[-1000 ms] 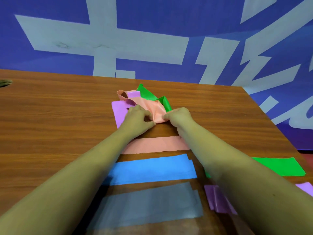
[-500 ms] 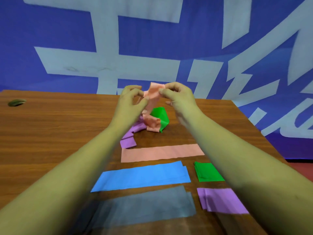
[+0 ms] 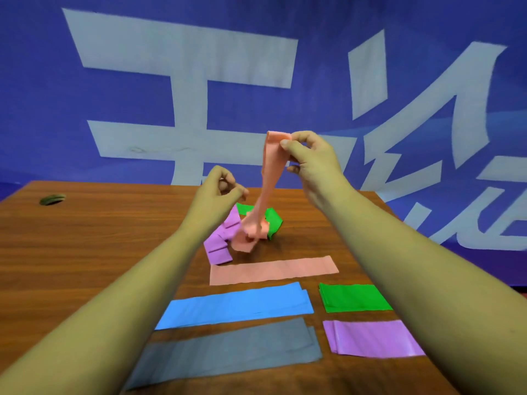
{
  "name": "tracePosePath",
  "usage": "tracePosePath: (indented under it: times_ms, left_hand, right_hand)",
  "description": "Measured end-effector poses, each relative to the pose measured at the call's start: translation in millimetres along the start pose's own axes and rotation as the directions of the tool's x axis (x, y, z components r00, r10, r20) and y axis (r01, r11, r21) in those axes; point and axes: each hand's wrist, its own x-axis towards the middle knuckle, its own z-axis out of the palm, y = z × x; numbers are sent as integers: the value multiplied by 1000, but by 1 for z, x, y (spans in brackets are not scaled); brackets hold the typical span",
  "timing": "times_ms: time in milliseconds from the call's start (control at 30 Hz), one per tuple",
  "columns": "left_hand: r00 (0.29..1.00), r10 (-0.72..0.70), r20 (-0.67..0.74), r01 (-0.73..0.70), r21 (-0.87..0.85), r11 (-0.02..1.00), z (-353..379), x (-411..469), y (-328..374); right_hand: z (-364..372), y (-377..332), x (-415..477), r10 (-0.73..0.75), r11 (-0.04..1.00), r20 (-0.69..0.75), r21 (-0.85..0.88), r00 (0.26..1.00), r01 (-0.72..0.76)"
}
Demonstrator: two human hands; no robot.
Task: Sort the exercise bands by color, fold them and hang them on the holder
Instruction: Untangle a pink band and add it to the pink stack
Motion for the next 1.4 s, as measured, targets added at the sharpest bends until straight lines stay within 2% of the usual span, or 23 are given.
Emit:
tracePosePath:
  times_ms: [300, 467, 533, 600, 667, 767, 900, 1000, 1133, 1267, 1333, 1400]
  left_hand:
    - [977, 176, 120, -169, -62, 984, 5, -12, 61]
    - [968, 223, 114, -218, -58, 974, 10, -20, 82]
    - [968, 200, 154, -190, -73, 979, 13, -28, 86]
    - [961, 109, 254, -93, -75, 993, 15, -40, 85]
    - [936, 33, 350, -51, 43, 998, 17, -52, 76]
    - [925, 38, 379, -125, 208, 970, 19, -65, 59]
    - [942, 17, 336, -78, 167, 983, 18, -74, 59]
    - [967, 7, 256, 2, -35, 999, 16, -75, 77]
    - [982, -7, 190, 40, -171, 985, 14, -64, 103]
    - [988, -22, 152, 55, -220, 974, 14, -53, 127]
    - [987, -17, 161, 53, -219, 974, 14, -49, 136]
    - [987, -33, 160, 69, -228, 971, 14, -46, 141]
  right_hand:
    - [-2, -47, -20, -82, 991, 41, -102, 996, 86]
    - [-11, -64, -38, -36, 993, 96, -109, 995, 46]
    - [-15, -70, -44, -11, 998, 83, -65, 996, 16]
    - [-18, -74, -45, 7, 998, 34, -67, 999, -4]
    - [-21, -78, -45, 34, 998, 4, -50, 999, -34]
    - [-27, -81, -46, 60, 998, -13, -3, 998, -60]
    - [-37, -76, -46, 95, 995, -78, 19, 992, -94]
    - [-46, -65, -50, 160, 984, -83, -67, 984, -165]
    - [-55, -50, -59, 273, 960, 32, -75, 962, -270]
    - [-62, -51, -70, 435, 889, 199, -247, 878, -385]
    - [-64, -56, -75, 484, 853, 195, -322, 853, -411]
    - [-65, -61, -77, 456, 860, 157, -330, 876, -389]
